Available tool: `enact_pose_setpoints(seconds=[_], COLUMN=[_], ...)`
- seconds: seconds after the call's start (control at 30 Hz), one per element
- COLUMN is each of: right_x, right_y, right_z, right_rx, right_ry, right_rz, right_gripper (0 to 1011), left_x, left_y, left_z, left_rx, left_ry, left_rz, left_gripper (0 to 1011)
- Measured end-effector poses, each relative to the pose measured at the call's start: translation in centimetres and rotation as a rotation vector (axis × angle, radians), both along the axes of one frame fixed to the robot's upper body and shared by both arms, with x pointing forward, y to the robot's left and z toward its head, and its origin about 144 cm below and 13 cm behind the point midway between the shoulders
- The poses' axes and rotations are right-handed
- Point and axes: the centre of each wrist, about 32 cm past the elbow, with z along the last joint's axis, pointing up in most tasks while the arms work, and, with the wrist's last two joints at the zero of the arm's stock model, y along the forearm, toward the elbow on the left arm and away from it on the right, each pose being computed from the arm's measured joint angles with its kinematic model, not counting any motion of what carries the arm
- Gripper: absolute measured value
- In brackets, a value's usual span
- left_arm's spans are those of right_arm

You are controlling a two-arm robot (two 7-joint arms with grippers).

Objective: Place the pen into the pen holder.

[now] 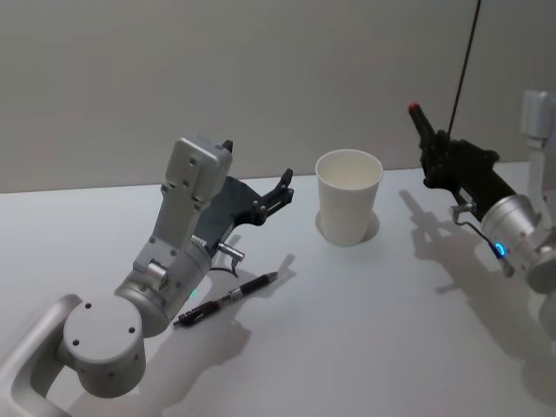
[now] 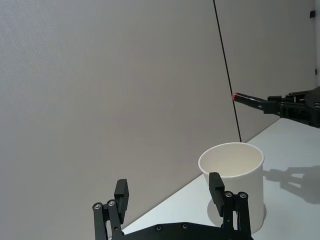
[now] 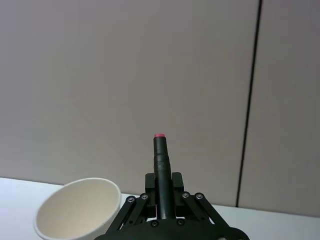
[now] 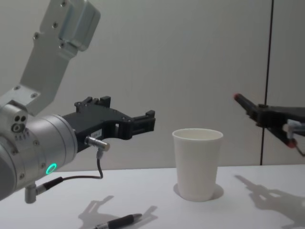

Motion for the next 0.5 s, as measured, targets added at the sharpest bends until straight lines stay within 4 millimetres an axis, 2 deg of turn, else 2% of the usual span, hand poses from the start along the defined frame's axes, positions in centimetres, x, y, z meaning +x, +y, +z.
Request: enact_pose_setpoints(seconds=[0.5], right_x=[1.9], right_y=[2.3], right_z=[0.3], right_rx=[-0.026], right_ry=[-0.067], right_rz=[0.089], right_gripper=[185], left_x=[0.0], left_y=[0.0], left_z=[0.0], left_rx=[0.0], left_ry=[0.0], left_rz=[0.0], left_gripper=[1001])
